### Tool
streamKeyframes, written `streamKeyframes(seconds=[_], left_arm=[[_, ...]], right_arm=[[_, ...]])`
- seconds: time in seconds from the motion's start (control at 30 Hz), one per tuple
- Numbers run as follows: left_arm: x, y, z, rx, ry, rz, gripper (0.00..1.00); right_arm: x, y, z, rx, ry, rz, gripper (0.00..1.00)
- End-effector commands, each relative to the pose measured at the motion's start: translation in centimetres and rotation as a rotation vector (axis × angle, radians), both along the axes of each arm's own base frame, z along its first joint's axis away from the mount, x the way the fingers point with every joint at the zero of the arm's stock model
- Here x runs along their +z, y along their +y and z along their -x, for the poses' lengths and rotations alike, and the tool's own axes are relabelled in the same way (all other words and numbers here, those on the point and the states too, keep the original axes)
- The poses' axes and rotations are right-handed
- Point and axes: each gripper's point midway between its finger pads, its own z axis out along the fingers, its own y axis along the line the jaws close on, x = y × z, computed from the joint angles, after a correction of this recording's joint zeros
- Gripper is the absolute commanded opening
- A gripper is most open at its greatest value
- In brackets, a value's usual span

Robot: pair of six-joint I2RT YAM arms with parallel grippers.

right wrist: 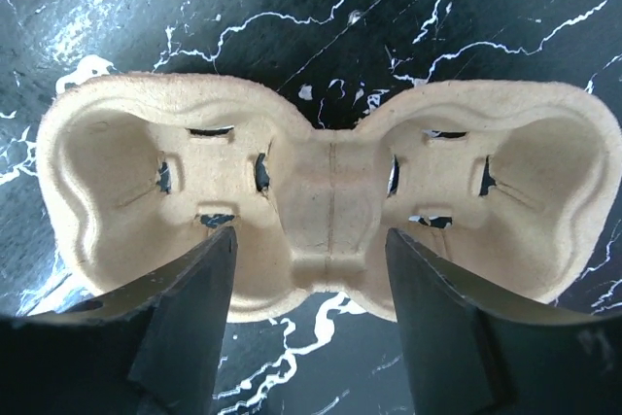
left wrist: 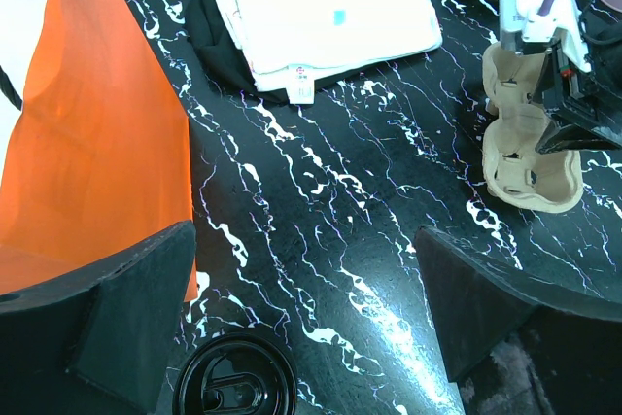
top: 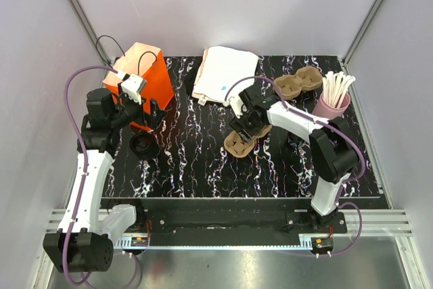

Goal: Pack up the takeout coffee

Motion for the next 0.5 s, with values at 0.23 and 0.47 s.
streamKeyframes(seconds=[0.23,0.47], left_arm=[[1.5,0.2,-0.2,0.007,-0.071,-0.006,0.99],[1.6,0.1,-0.2,0.006,-0.073,-0.005,0.99]], right_arm=[[1.1,0.6,-0.5,0.048,0.076,0.073,0.72],[0.1,0.3,-0.2,0.060,0.116,0.104,0.71]])
